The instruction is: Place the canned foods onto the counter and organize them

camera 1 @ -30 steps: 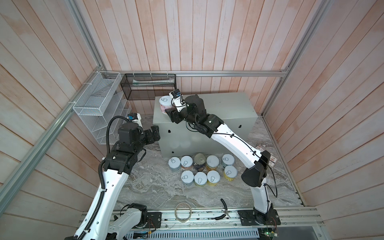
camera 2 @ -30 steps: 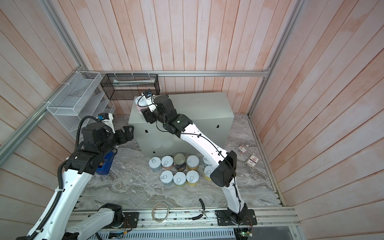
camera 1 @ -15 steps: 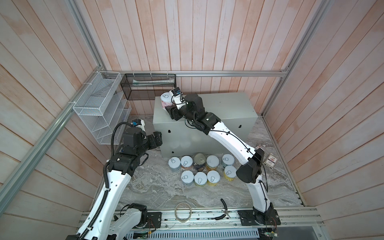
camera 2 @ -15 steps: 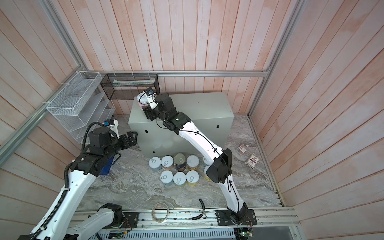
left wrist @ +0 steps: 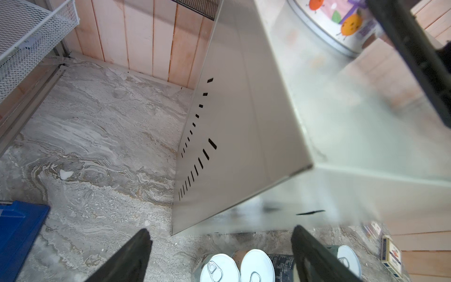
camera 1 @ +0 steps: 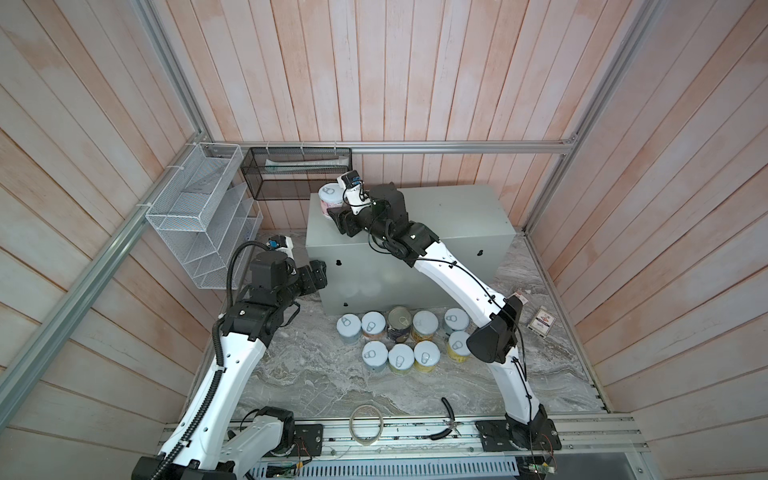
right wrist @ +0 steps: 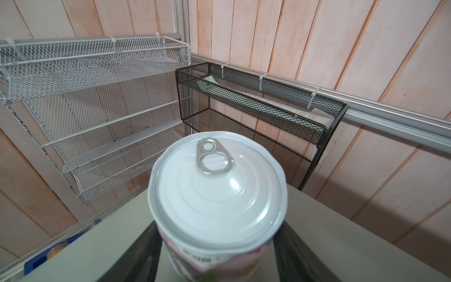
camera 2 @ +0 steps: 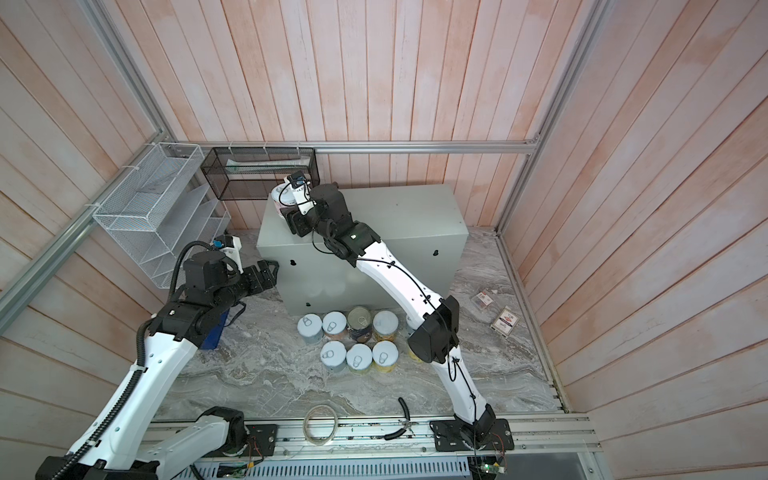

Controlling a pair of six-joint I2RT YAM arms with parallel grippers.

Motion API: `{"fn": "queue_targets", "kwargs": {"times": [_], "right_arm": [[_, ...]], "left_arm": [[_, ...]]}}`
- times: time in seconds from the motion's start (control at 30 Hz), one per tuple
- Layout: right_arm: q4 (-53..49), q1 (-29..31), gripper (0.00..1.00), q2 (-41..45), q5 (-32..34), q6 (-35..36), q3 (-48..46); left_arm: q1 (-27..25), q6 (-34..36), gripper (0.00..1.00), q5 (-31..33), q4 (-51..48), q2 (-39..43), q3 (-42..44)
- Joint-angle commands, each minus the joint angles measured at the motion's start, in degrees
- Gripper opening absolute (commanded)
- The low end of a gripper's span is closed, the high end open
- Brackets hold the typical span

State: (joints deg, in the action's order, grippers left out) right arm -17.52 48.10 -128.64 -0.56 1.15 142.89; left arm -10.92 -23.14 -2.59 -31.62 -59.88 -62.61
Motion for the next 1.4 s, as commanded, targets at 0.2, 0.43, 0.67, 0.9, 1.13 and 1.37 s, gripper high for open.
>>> {"fn": "queue_targets", "kwargs": {"times": [0.2, 0.43, 0.67, 0.9, 1.13, 1.37], "right_arm": [[2.95, -0.20, 0.69, -3.62, -2.17, -0.58, 4.57], [3.51, -0.28, 0.69, -5.26, -2.41, -1.01, 6.77], [3.12, -0.28, 0.69, -6.40, -1.99, -1.45, 8.18], [1.38, -0.04, 0.75, -2.99, -1.46, -1.40, 7.74], [0.38, 1.75, 0.83, 7.34, 3.69, 0.61, -1.18], [3.04, 4.56, 0.84, 22.69, 12.82, 1.31, -21.25]], "left_arm": [[0.21, 0.65, 0.92, -0.40, 2.00, -0.55, 1.77], [0.28, 0.75, 0.92, -0.54, 2.48, -0.59, 2.47], [0.32, 0.82, 0.92, -0.53, 3.33, 0.09, 3.97], [0.27, 1.01, 0.99, 0.67, 1.59, 1.79, 4.16], [-0.58, -0.21, 1.00, 1.94, -0.33, 5.19, 6.82], [-7.76, -4.29, 1.00, 6.76, -1.43, 8.27, 10.21]]}}
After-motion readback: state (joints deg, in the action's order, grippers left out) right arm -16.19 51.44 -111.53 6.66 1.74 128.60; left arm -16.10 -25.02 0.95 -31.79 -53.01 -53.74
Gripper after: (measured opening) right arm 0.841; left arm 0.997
